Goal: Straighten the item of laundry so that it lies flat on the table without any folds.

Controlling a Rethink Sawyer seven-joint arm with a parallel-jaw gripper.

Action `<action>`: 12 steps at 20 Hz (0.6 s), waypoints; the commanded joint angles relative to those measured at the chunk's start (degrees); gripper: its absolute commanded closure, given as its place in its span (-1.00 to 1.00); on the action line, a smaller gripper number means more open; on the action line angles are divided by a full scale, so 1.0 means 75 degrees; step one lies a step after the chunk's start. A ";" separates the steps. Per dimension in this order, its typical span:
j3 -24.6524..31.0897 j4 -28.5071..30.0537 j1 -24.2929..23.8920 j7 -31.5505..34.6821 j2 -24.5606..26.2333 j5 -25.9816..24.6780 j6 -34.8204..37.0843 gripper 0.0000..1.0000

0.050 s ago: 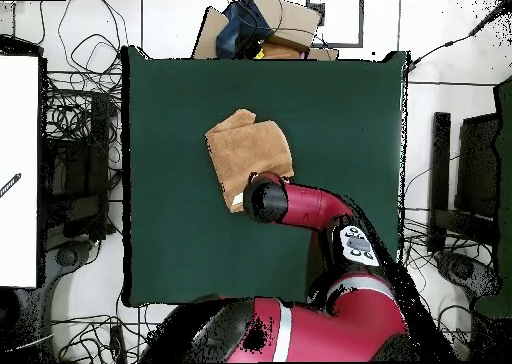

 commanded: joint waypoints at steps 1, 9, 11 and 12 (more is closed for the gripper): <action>0.0310 0.0676 0.0076 0.1300 -0.0234 -0.0093 -0.0473 1.00; 0.0243 0.1089 0.0129 0.1518 -0.0517 0.0008 -0.0652 1.00; 0.0267 0.1246 0.0104 0.1551 -0.0600 0.0040 -0.0655 1.00; 0.0284 0.1317 0.0087 0.1570 -0.0647 0.0055 -0.0676 1.00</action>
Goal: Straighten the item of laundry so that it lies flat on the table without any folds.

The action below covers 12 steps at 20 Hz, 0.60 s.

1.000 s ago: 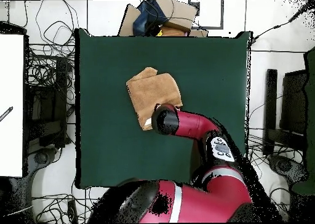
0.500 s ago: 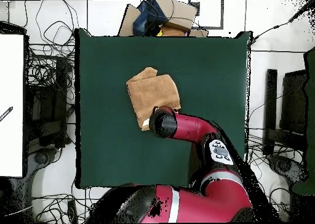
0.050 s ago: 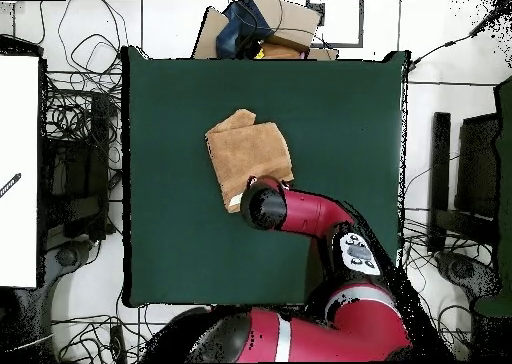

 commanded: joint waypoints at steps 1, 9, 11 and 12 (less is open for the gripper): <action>0.0301 0.0954 0.0069 0.1588 -0.0367 0.0069 -0.0529 1.00; 0.0202 0.1397 0.0135 0.1657 -0.0669 0.0157 -0.0486 1.00; 0.0167 0.1512 0.0167 0.1682 -0.0748 0.0154 -0.0535 1.00; 0.0163 0.1609 0.0170 0.1724 -0.0793 0.0162 -0.0593 1.00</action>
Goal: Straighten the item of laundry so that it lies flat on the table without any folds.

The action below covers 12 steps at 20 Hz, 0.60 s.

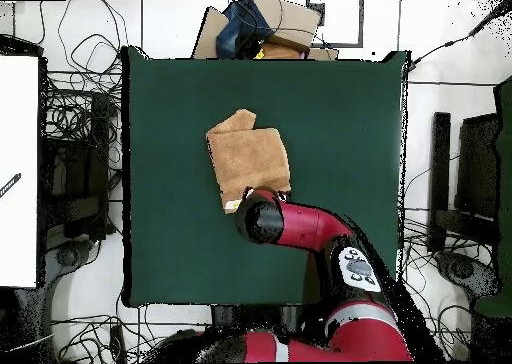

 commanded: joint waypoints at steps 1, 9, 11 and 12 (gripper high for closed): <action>0.0166 0.0935 0.0164 0.1736 -0.0318 0.0178 -0.0460 1.00; 0.0253 0.1185 0.0046 0.1711 -0.0535 0.0257 -0.0380 1.00; 0.0173 0.1172 0.0153 0.1746 -0.0593 0.0332 -0.0268 1.00; 0.0143 0.1171 0.0204 0.1770 -0.0628 0.0364 -0.0232 1.00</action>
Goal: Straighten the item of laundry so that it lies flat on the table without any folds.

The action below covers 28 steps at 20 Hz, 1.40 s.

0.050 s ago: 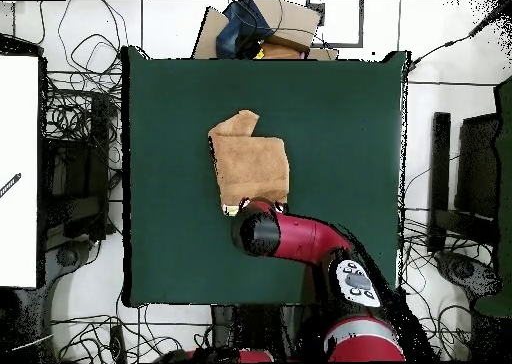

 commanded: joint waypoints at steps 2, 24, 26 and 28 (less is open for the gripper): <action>0.0114 0.0614 0.0262 0.1825 -0.0317 0.0442 -0.0145 1.00; 0.0508 0.1107 -0.0440 0.1406 -0.0781 0.0422 -0.0185 1.00; 0.0568 0.1080 -0.0548 0.1337 -0.0847 0.0438 -0.0083 1.00; 0.0622 0.1040 -0.0652 0.1240 -0.0905 0.0440 0.0055 1.00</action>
